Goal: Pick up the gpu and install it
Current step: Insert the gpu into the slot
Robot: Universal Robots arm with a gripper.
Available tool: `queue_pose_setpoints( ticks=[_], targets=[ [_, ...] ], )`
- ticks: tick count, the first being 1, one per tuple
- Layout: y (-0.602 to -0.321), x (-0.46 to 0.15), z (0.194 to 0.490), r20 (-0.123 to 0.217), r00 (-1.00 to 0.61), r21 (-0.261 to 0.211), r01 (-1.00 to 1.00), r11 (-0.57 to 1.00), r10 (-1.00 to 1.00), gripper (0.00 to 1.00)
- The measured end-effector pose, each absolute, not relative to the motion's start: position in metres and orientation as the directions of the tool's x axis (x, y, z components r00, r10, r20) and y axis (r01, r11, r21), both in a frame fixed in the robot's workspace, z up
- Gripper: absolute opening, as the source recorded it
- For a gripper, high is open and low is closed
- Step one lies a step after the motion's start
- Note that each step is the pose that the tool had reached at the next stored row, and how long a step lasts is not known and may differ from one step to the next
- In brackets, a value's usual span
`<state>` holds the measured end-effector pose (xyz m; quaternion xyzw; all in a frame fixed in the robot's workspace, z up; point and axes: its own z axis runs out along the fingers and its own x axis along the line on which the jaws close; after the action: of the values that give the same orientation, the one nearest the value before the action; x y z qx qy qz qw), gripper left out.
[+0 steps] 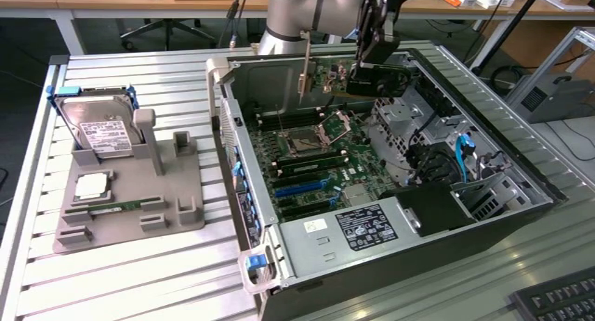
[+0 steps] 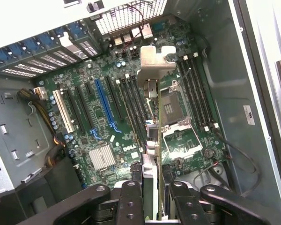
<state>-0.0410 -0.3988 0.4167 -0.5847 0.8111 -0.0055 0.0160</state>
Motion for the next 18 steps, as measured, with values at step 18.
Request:
queue_pose_setpoints(
  ticks=[18],
  targets=[
    [-0.3989, -0.041, 0.4167, -0.019, -0.279, -0.028, -0.96, 0.28, -0.96, 0.27]
  ],
)
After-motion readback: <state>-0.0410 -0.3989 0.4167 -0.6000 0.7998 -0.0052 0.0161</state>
